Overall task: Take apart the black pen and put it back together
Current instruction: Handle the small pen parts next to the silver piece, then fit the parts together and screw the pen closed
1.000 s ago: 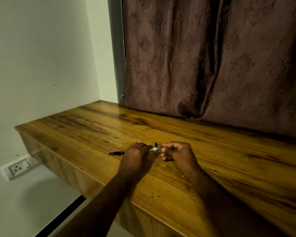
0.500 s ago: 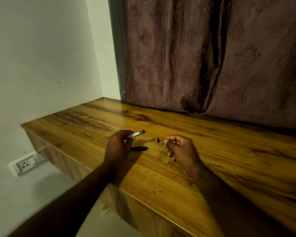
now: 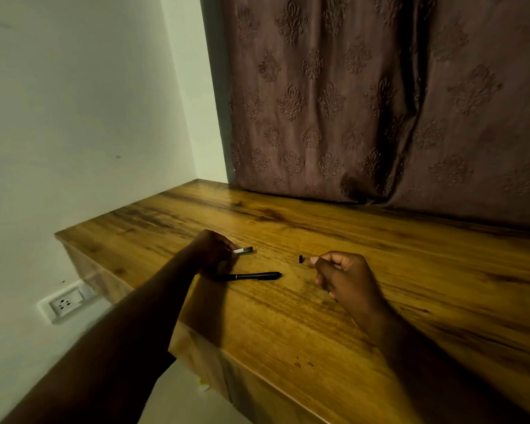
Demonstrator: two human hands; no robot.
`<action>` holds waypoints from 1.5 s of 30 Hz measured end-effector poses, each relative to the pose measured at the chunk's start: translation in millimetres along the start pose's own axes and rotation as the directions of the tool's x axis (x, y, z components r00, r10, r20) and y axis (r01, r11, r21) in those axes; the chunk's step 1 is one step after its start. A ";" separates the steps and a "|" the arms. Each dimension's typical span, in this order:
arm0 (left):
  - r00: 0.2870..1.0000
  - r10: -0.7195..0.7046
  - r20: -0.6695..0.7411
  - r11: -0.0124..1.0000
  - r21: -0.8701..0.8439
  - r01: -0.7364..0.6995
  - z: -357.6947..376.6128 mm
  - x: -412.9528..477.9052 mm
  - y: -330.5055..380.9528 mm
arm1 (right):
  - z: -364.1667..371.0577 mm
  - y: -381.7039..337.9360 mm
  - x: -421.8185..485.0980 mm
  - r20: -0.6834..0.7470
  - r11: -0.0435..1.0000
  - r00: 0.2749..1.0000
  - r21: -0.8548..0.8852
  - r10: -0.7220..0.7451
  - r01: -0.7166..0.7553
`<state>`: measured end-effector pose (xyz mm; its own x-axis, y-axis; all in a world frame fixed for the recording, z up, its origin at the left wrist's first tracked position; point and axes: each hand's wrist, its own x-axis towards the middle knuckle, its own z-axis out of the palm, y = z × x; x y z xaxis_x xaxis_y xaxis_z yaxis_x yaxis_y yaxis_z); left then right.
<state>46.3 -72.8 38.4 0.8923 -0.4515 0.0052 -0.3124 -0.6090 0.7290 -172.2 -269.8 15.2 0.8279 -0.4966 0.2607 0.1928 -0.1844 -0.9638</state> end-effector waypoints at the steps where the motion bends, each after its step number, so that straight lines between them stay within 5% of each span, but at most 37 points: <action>1: 1.000 0.003 -0.001 1.000 0.014 -0.003 1.5 3.2 -0.7 | 0.1 -0.4 0.3 0.001 1.000 1.000 0.008 -0.003 0.003; 9: 0.998 -0.042 -0.041 0.999 0.005 0.042 7.0 14.1 -3.1 | 0.0 3.6 3.7 -0.006 1.000 1.000 -0.003 -0.023 0.023; 13: 0.984 -0.175 -0.038 0.938 -0.309 0.155 9.6 -1.7 -4.1 | -2.3 4.0 4.0 -0.024 1.000 1.000 0.027 0.003 -0.002; 15: 0.949 -0.163 -0.271 0.944 -0.324 0.070 12.6 -8.8 -15.3 | -4.7 3.7 4.5 -0.048 0.998 0.999 0.063 0.018 -0.015; 18: 0.781 0.039 -0.624 0.997 -0.025 -0.070 18.6 -38.4 -21.9 | -8.1 2.5 6.7 -0.128 0.994 0.991 0.113 0.028 -0.014; 22: 0.764 0.456 -0.456 0.890 0.226 -0.396 37.5 -85.4 -6.1 | -11.0 5.0 13.3 -0.238 0.996 0.971 0.085 0.006 0.015; 25: 0.743 0.620 -0.251 0.766 0.398 -0.505 48.2 -98.2 -2.0 | -18.6 10.2 19.7 -0.250 0.982 0.960 -0.169 -0.124 0.083; 32: 0.791 0.600 -0.121 0.743 0.450 -0.495 64.2 -81.1 11.6 | -13.4 18.7 29.6 0.133 0.751 0.980 -0.630 -0.149 0.200; 45: 0.835 0.544 -0.085 0.783 0.410 -0.469 69.9 -73.6 15.9 | -8.4 27.6 53.7 0.346 0.619 0.930 -0.705 -0.128 0.347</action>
<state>-47.1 -94.8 1.8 0.6021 -0.6532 0.4592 -0.7964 -0.5319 0.2877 -126.9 -308.7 3.1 0.9270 -0.1448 0.3459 0.0357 -0.8842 -0.4658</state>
